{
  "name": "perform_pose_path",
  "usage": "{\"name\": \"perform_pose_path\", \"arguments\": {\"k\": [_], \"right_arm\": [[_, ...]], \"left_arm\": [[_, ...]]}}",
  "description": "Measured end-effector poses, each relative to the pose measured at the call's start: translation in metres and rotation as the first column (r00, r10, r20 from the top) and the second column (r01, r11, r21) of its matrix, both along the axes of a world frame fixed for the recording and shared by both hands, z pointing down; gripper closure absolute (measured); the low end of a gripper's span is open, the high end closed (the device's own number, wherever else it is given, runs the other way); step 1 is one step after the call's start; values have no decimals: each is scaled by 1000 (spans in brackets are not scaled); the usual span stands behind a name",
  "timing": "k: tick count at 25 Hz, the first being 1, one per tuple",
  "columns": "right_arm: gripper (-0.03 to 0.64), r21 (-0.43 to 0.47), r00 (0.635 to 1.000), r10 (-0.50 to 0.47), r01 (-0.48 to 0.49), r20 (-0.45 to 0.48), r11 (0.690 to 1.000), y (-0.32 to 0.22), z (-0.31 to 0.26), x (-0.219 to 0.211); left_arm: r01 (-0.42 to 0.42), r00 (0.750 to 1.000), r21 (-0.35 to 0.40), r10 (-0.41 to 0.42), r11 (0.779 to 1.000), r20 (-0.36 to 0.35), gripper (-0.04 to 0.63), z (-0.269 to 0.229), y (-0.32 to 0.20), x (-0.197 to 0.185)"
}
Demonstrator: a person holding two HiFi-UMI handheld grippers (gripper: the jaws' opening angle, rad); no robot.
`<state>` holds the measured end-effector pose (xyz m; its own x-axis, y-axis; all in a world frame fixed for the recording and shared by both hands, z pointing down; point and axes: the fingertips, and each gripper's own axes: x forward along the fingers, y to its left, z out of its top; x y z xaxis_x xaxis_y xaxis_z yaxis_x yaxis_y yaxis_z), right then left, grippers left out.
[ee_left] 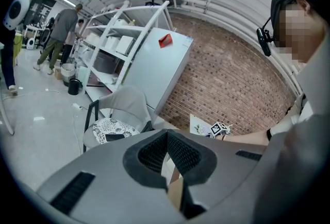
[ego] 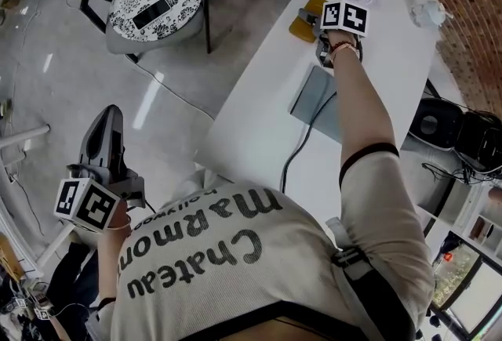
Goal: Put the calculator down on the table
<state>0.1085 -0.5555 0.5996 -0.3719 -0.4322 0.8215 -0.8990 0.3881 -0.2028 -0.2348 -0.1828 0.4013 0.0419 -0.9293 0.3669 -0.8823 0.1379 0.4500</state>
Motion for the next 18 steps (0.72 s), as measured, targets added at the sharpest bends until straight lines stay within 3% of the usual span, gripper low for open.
{"name": "perform_pose_path", "arguments": {"k": [18], "right_arm": [[202,69,995,95,-96,18,993,-5,0,2]], "left_arm": [[8,1000,1,-8,1000,1,594,0,4,-1]]}}
